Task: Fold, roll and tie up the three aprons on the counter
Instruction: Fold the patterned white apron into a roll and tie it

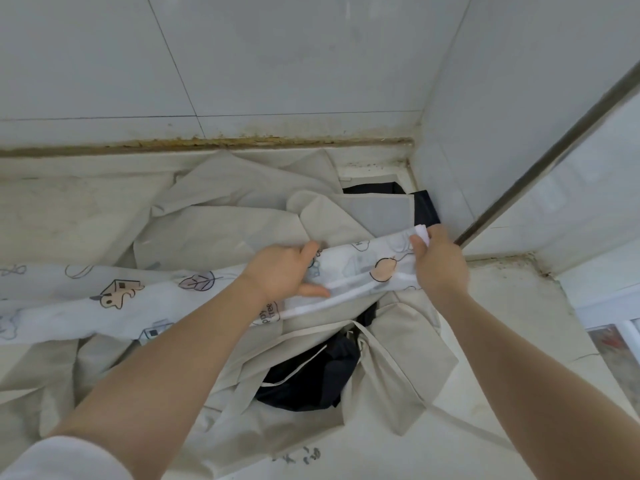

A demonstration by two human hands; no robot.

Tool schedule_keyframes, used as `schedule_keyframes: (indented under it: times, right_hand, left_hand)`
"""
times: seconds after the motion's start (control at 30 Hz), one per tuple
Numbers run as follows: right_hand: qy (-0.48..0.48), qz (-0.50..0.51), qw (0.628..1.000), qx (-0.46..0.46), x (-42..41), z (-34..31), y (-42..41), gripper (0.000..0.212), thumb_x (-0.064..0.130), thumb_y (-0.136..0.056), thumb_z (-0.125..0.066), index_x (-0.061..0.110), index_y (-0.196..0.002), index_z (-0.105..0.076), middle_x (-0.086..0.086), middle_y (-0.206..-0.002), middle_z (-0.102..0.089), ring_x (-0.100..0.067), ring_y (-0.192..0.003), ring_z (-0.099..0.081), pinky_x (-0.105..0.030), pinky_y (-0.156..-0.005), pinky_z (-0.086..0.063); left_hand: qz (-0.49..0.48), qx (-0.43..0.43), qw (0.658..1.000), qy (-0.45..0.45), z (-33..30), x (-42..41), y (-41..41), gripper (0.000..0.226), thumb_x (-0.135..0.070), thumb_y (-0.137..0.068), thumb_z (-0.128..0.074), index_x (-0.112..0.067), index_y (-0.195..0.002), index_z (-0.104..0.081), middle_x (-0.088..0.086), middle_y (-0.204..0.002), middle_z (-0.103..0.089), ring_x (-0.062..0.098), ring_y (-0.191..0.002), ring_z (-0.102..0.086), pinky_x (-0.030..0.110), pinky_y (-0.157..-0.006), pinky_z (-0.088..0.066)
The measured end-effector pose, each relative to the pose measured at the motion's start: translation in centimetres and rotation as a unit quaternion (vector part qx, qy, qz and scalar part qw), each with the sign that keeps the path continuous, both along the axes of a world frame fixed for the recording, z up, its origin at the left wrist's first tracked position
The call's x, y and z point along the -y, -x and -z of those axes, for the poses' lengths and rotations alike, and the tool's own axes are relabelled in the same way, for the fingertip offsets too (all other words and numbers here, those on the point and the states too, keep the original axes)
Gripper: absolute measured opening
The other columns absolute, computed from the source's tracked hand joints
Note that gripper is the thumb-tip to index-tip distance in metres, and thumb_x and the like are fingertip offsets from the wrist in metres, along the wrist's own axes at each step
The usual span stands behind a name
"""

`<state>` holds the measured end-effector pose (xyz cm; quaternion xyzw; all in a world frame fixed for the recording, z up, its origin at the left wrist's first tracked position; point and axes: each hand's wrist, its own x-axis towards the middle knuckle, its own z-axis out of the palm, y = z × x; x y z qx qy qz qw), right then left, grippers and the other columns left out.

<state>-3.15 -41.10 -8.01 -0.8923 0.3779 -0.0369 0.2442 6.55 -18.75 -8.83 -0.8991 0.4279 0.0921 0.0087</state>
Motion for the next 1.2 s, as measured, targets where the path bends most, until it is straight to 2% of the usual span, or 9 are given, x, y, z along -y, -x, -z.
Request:
schedule_keyframes:
  times: [0.13, 0.23, 0.33, 0.47, 0.63, 0.73, 0.83, 0.93, 1.2]
  right_hand:
    - [0.137, -0.059, 0.988, -0.039, -1.2, -0.3, -0.6, 0.05, 0.028, -0.097, -0.046, 0.005, -0.138, -0.032, -0.021, -0.14, -0.04, -0.04, -0.123, -0.043, -0.047, -0.098, -0.038]
    - [0.185, -0.292, 0.936, 0.066, -4.8, -0.6, -1.2, 0.06, 0.041, -0.094, -0.029, 0.005, -0.143, -0.034, -0.021, -0.151, -0.028, -0.039, -0.137, -0.03, -0.05, -0.111, -0.025]
    - [0.109, -0.44, 0.887, -0.088, -7.7, 1.3, -1.4, 0.067, 0.055, -0.091, -0.003, 0.025, -0.151, 0.004, 0.003, -0.159, 0.013, -0.018, -0.146, 0.011, -0.038, -0.115, 0.011]
    - [0.092, -0.378, 0.898, -0.205, -4.5, 3.8, -0.6, 0.062, 0.05, -0.099, -0.014, 0.031, -0.146, 0.022, 0.007, -0.154, 0.028, -0.014, -0.143, 0.024, -0.039, -0.116, 0.013]
    - [0.079, -0.341, 0.907, -0.233, -2.2, 3.4, 0.5, 0.069, 0.052, -0.098, -0.021, 0.023, -0.149, 0.017, 0.001, -0.155, 0.026, -0.016, -0.143, 0.023, -0.034, -0.117, 0.011]
    - [-0.038, -0.305, 0.942, -0.131, -1.9, 2.5, 0.5, 0.07, 0.04, -0.095, -0.047, 0.019, -0.151, -0.01, 0.002, -0.159, 0.008, -0.015, -0.146, 0.005, -0.028, -0.115, -0.002]
    - [-0.035, -0.181, 0.981, 0.068, -0.3, 2.0, 2.2, 0.044, 0.017, -0.091, -0.059, 0.01, -0.132, -0.048, -0.007, -0.147, -0.033, -0.024, -0.134, -0.032, -0.025, -0.106, -0.025]
    - [-0.012, -0.057, 0.996, 0.062, 1.2, 1.9, 3.6, 0.035, 0.02, -0.09, -0.061, 0.003, -0.12, -0.054, -0.011, -0.112, -0.054, -0.028, -0.104, -0.053, -0.032, -0.085, -0.041]
    - [-0.32, 0.038, 0.942, 0.095, 2.6, 0.2, 3.9, 0.03, 0.011, -0.086, -0.066, 0.006, -0.115, -0.062, -0.004, -0.101, -0.063, -0.014, -0.092, -0.056, -0.022, -0.081, -0.038]
  left_hand:
    - [-0.007, 0.005, 1.0, -0.006, 0.6, 0.0, 0.3, 0.091, -0.077, -0.071, -0.05, -0.017, -0.138, -0.03, 0.003, -0.127, -0.054, 0.025, -0.103, -0.058, 0.03, -0.078, -0.042]
    - [-0.003, 0.029, 1.0, 0.003, 1.4, 0.2, -0.1, 0.065, -0.061, -0.091, -0.034, -0.014, -0.137, -0.033, 0.007, -0.125, -0.056, 0.027, -0.105, -0.057, 0.032, -0.08, -0.042]
    - [0.001, 0.003, 1.0, 0.023, 1.5, 0.0, -0.9, 0.048, -0.041, -0.1, -0.027, -0.011, -0.137, -0.033, 0.013, -0.118, -0.061, 0.032, -0.102, -0.06, 0.037, -0.079, -0.044]
    - [0.006, -0.04, 0.999, 0.024, 1.7, -0.7, -1.1, 0.055, -0.05, -0.097, -0.033, -0.018, -0.14, -0.026, 0.012, -0.118, -0.06, 0.03, -0.101, -0.06, 0.037, -0.078, -0.049]
    - [0.011, -0.037, 0.999, 0.008, 2.2, -1.1, -0.3, 0.094, -0.077, -0.075, -0.042, -0.02, -0.146, -0.018, 0.005, -0.14, -0.04, 0.027, -0.111, -0.055, 0.035, -0.085, -0.046]
    - [0.012, 0.0, 1.0, -0.002, 2.2, -1.4, 0.2, 0.109, -0.087, -0.06, -0.015, -0.02, -0.146, -0.02, 0.003, -0.137, -0.036, 0.023, -0.118, -0.046, 0.034, -0.091, -0.04]
    - [0.023, 0.028, 0.999, 0.001, 2.6, -1.1, 0.4, 0.093, -0.078, -0.064, -0.017, -0.022, -0.136, -0.036, 0.005, -0.132, -0.038, 0.024, -0.121, -0.037, 0.036, -0.099, -0.024]
    - [0.066, 0.053, 0.992, 0.094, 2.0, 0.1, 1.3, 0.05, -0.055, -0.065, -0.04, -0.026, -0.105, -0.049, 0.007, -0.117, -0.043, 0.024, -0.109, -0.037, 0.035, -0.093, -0.019]
    - [-0.091, -0.081, 0.99, 0.067, 2.6, 6.1, 4.7, 0.04, -0.044, -0.098, -0.034, -0.011, -0.117, -0.045, 0.007, -0.123, -0.043, 0.026, -0.113, -0.042, 0.035, -0.092, -0.028]
